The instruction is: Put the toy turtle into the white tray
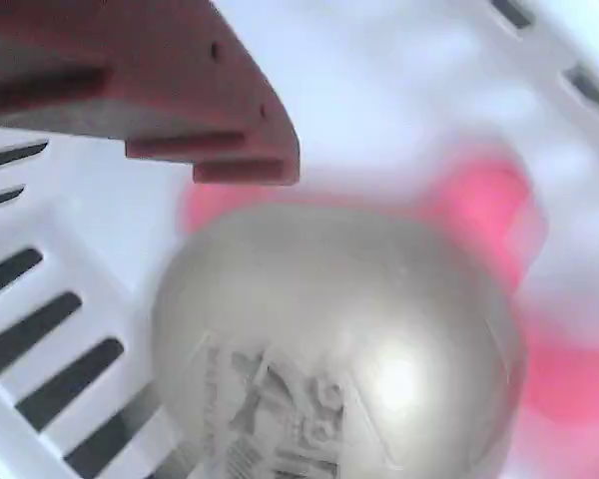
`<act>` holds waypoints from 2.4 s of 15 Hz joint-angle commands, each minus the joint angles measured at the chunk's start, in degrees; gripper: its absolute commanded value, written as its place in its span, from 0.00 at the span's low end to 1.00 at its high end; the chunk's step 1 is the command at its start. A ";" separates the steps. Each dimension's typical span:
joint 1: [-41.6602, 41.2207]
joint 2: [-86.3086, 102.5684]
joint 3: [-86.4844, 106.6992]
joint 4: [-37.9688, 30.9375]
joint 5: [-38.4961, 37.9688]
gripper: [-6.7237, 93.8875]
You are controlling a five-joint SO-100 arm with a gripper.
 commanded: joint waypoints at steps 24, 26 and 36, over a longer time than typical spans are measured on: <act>-41.84 90.70 92.90 -35.07 4.31 0.06; -42.28 101.34 104.94 -36.83 2.55 0.06; -38.67 139.57 133.07 -18.02 -0.53 0.06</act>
